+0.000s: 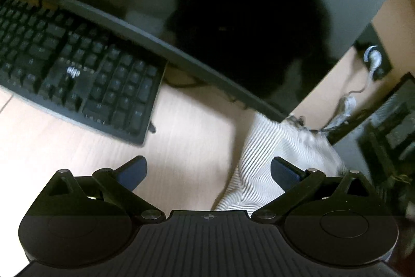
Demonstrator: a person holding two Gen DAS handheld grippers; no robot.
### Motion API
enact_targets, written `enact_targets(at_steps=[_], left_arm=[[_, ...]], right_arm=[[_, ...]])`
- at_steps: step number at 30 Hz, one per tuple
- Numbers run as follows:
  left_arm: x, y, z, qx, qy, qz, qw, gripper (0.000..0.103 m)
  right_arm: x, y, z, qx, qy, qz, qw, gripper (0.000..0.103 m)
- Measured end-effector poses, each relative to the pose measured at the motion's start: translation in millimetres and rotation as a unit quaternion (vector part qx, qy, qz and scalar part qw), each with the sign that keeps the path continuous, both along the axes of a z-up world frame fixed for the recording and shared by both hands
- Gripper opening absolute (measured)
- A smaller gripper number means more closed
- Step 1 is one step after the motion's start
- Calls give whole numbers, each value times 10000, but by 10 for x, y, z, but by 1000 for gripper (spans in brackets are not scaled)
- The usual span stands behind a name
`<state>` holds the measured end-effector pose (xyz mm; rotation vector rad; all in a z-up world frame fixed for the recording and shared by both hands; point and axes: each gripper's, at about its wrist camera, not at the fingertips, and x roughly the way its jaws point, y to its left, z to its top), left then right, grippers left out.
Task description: Fold clothes
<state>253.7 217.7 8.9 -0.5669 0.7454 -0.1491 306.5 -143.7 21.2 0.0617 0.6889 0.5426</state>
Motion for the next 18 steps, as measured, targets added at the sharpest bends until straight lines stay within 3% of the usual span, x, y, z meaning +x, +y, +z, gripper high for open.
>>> enact_targets(at_steps=[4, 8, 11, 14, 15, 16, 17, 18], left_arm=[[25, -67, 113, 25, -231, -506, 9984, 103], [85, -252, 214, 121, -405, -1087, 9932, 103], [121, -524, 225, 271, -400, -1615, 9857, 103], [118, -802, 65, 465, -129, -2172, 9749, 103], [90, -856, 17, 533, -30, -2324, 9711, 103], [53, -890, -32, 610, 67, -2452, 9675, 103], [15, -925, -81, 686, 165, -2579, 9636, 103], [-23, -959, -130, 762, 262, -2706, 9593, 103]], right_arm=[[-743, -45, -331, -200, 474, -81, 9986, 5], [-1173, -83, -685, -373, 880, -488, 9942, 5], [-1372, -142, -742, -469, 859, -660, 9930, 5], [-1549, -219, -602, -396, 663, -727, 9944, 8], [-1608, -270, -523, -334, 584, -753, 9949, 11], [-1661, -336, -436, -264, 503, -808, 9951, 22], [-1689, -415, -352, -186, 419, -886, 9950, 40], [-1707, -498, -283, -125, 331, -1008, 9943, 50]])
